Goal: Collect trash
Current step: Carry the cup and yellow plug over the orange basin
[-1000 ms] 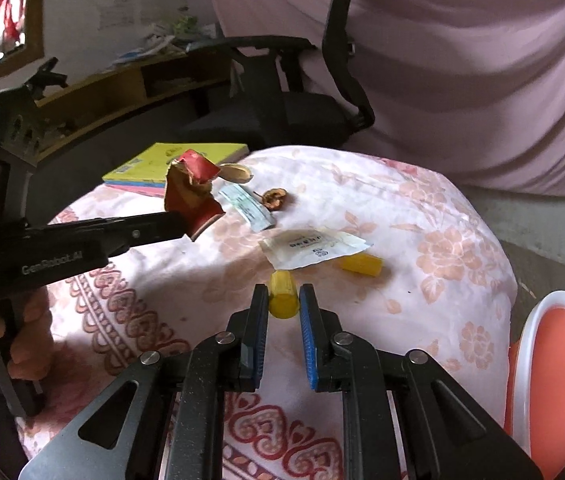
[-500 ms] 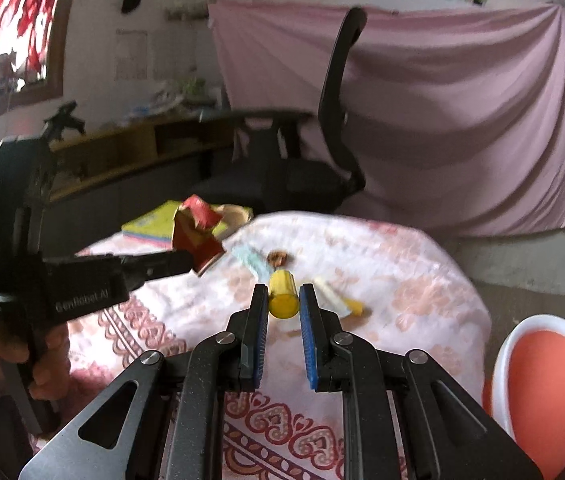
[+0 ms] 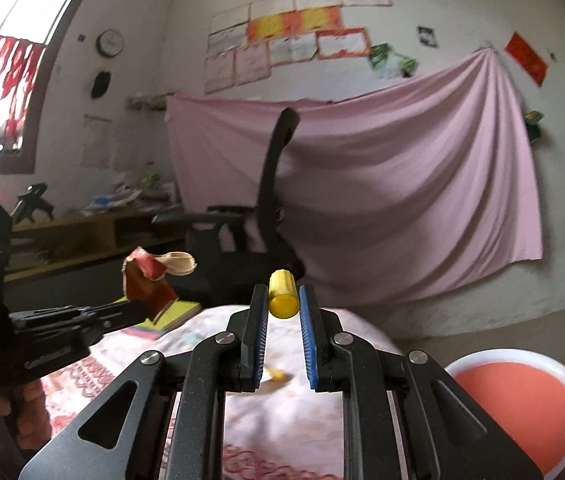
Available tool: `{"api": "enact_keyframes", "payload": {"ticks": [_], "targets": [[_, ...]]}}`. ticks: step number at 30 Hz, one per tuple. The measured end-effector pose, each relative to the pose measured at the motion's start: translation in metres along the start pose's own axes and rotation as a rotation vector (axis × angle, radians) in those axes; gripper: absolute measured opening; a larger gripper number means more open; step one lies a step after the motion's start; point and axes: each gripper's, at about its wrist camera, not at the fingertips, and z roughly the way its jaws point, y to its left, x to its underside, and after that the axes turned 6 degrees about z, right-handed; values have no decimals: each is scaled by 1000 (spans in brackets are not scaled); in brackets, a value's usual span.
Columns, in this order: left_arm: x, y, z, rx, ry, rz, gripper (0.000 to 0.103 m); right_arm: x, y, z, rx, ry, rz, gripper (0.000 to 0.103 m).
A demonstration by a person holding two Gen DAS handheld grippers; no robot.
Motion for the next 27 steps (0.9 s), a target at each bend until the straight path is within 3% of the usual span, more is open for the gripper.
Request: {"api": "enact_keyframes", "payload": {"ticks": [13,22,27], "targets": [[-29,-79,36,134,9,107,0,-10,-74,-43,155,-84,111,14],[-33,-132,85,270,142,131,0,-7,-127,-51,307,-57,236,14],[-33,-160,106,296,217,131,0,1,-153,-51,371,1,299,14]]}}
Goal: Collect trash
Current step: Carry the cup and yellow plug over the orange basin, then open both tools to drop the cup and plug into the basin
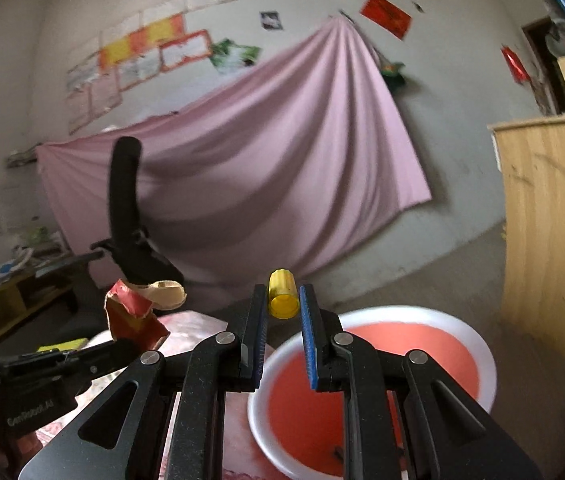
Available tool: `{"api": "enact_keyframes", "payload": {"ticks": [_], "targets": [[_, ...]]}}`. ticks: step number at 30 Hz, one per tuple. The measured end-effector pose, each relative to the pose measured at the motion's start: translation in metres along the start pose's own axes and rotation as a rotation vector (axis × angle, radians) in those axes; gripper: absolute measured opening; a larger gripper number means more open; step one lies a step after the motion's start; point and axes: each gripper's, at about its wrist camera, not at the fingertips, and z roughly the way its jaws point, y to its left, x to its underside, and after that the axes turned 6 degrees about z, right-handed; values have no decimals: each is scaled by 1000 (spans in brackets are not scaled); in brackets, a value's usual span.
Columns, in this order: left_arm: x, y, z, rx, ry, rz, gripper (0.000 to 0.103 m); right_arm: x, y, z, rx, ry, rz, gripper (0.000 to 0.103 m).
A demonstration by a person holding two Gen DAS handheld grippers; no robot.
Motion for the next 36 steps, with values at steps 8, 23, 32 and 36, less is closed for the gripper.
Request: {"api": "enact_keyframes", "payload": {"ticks": [8,23,32,36], "targets": [[-2,-13,33,28,105,-47,0,3,-25,10,67,90,58,14],[-8,-13,70,65,215,-145,0,5,-38,23,103,178,79,15],[-6,-7,74,57,231,-172,1,5,-40,25,111,193,74,15],[-5,-1,67,37,206,-190,1,6,-39,25,111,192,69,15]]}}
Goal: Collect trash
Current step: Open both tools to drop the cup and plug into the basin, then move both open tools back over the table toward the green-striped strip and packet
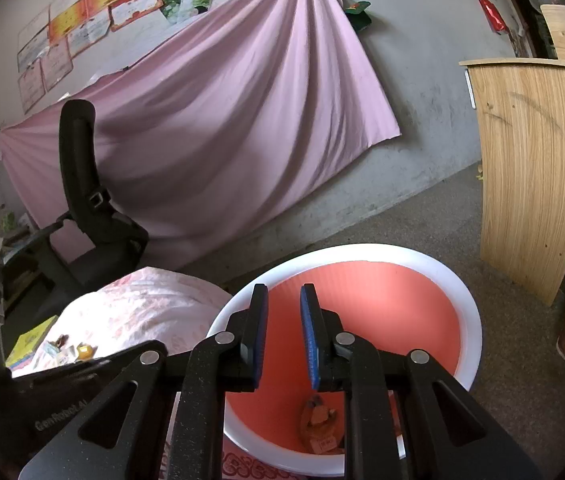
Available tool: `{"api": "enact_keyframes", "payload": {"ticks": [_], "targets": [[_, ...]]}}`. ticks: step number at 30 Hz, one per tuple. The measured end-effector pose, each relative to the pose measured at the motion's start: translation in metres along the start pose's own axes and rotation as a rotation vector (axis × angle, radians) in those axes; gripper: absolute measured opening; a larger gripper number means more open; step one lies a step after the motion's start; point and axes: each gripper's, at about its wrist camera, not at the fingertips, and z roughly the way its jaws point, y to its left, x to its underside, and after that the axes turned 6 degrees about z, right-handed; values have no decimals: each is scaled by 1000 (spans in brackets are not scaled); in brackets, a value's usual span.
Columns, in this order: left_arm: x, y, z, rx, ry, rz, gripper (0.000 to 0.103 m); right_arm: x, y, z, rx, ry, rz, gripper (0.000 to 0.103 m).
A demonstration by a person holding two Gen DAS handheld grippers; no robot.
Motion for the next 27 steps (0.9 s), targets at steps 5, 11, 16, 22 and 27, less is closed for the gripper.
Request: {"api": "enact_keyframes", "payload": {"ticks": [5,11,16,22,27], "targets": [[1,9,-16,-34,-46,-15,3,-1,6,-1,0,-6,-18,16],[3,26,-46,-95,-140,-35,34,-3,19,-8,-17,-47,-33,33],[9,50,-77,-156,-207,-58,44,-3,38,-14,-41,-94,-66,40],[18,80,-111,-233,-295,-117,70,0,64,-21,-78,-161,-107,68],[36,108,-146,-294,-428,-177,102,6,87,-28,-111,-237,-142,97]]}}
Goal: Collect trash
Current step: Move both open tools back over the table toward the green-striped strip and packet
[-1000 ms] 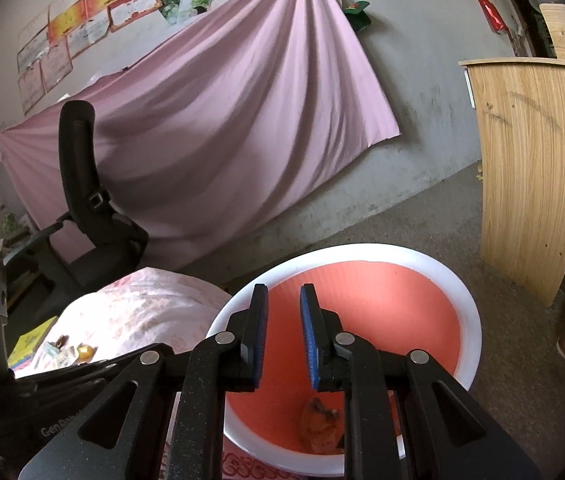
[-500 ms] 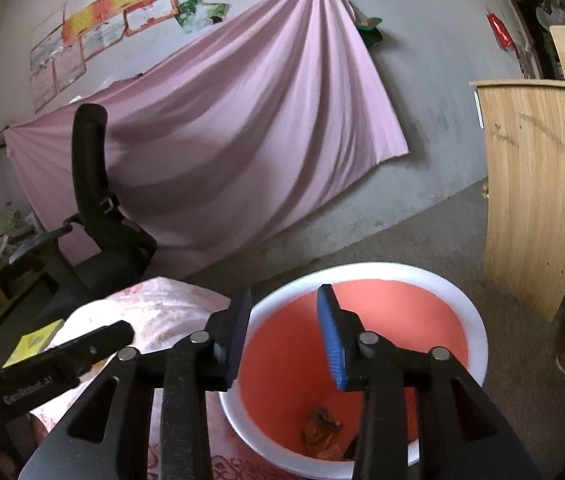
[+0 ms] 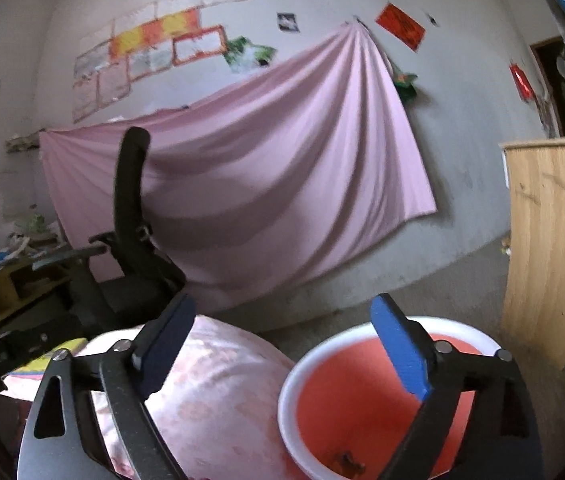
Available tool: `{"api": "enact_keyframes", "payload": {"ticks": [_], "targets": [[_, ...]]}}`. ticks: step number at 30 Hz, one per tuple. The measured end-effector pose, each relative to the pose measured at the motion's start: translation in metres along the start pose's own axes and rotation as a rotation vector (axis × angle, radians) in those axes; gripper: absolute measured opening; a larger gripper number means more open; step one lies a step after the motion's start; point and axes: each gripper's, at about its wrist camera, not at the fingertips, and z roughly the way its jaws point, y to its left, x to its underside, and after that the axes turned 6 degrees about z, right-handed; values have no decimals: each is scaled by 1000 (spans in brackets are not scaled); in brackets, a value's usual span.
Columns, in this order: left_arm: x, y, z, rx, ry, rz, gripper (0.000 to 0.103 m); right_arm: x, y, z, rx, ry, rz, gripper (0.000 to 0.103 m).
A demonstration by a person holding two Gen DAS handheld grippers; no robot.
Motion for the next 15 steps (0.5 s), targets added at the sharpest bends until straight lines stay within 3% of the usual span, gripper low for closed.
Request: {"api": "enact_keyframes", "payload": {"ticks": [1,15], "targets": [[0,6,-5,-19,-18,1,102,0,5,-1,-8,-16,-11,103],[11,54,-48,-151,-155,84,102,11,75,-9,-135,-158,-143,103]]}}
